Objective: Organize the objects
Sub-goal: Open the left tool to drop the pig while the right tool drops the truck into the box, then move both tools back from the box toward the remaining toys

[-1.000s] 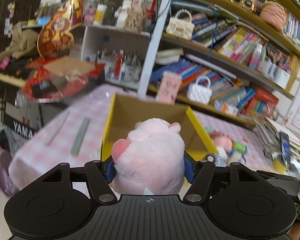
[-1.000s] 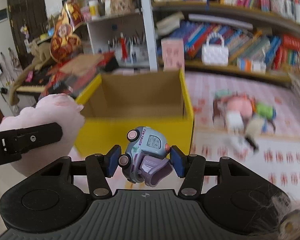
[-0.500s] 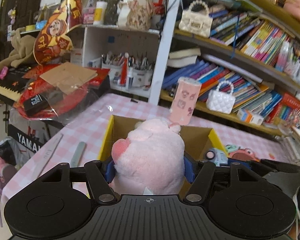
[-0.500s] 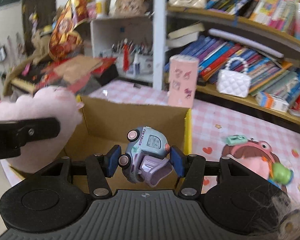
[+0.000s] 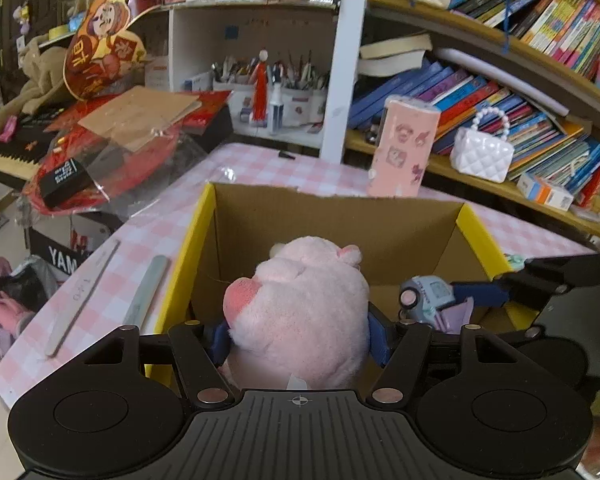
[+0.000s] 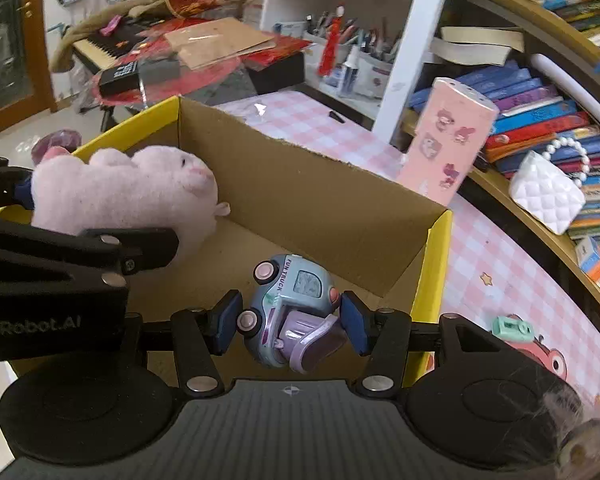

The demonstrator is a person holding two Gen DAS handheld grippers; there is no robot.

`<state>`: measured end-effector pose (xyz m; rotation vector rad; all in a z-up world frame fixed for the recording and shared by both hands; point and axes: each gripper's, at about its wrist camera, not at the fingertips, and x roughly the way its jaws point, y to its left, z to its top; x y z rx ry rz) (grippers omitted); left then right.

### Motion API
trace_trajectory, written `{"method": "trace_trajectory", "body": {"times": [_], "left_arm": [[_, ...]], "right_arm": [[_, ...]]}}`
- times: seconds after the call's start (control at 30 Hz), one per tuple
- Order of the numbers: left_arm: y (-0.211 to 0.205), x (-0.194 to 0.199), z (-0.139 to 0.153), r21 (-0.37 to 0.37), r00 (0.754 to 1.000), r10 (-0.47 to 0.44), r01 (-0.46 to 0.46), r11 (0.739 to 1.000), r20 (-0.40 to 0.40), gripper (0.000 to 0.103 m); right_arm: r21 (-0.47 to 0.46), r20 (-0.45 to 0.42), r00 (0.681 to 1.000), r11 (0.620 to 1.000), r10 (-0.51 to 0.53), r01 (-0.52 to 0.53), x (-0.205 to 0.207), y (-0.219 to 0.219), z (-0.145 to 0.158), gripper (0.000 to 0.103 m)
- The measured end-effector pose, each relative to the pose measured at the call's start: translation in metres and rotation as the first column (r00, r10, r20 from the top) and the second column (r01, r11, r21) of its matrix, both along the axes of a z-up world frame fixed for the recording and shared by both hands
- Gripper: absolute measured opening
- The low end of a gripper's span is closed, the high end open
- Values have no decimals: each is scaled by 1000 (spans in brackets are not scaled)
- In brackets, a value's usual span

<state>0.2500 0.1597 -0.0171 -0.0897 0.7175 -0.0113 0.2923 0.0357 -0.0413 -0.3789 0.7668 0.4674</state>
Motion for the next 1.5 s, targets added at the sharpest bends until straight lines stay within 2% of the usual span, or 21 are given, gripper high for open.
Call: {"method": "trace_trajectory", "body": {"times": [0.2,0.27,0.3,0.33,0.4,0.5,0.63,0.87,1.13,1.5], "left_arm": [[-2,5,-5,12,1000,26,-26,1000,-16,69],[-1,5,-5,8,999,36,-36,999,-10,71],[0,4,-4,6,999,42,-42,999,-5,72],[1,2,-2,2,999,44,-44,999,7,73],[2,-2,4,-8,998,43,-43,999,38,74],[4,-13,19,-21,994,48,-46,999,96,79],[9,-34,43,-43,982,70,-64,997,178,81],[24,-77,66,-76,963,93,-76,994,252,85],[37,-132,55,-90,970,70,-50,995,233,86],[50,-208,33,-79,986,64,-52,996,157,86]], "right_arm": [[-22,-25,999,1000,21,-22,3,2,-2,49],[-30,-9,1000,999,21,-22,1,3,-1,52],[-27,0,1000,999,21,-21,0,3,0,58],[-15,9,1000,1000,19,-19,-1,2,2,62],[12,34,999,1000,13,-13,-4,-2,5,65],[47,66,998,999,-15,12,-11,-7,10,65],[127,108,992,990,-68,54,-28,-18,26,65],[240,153,973,962,-172,132,-69,-32,55,65],[314,132,942,915,-308,255,-135,-39,62,65],[269,60,925,898,-375,347,-236,-25,33,65]]}}
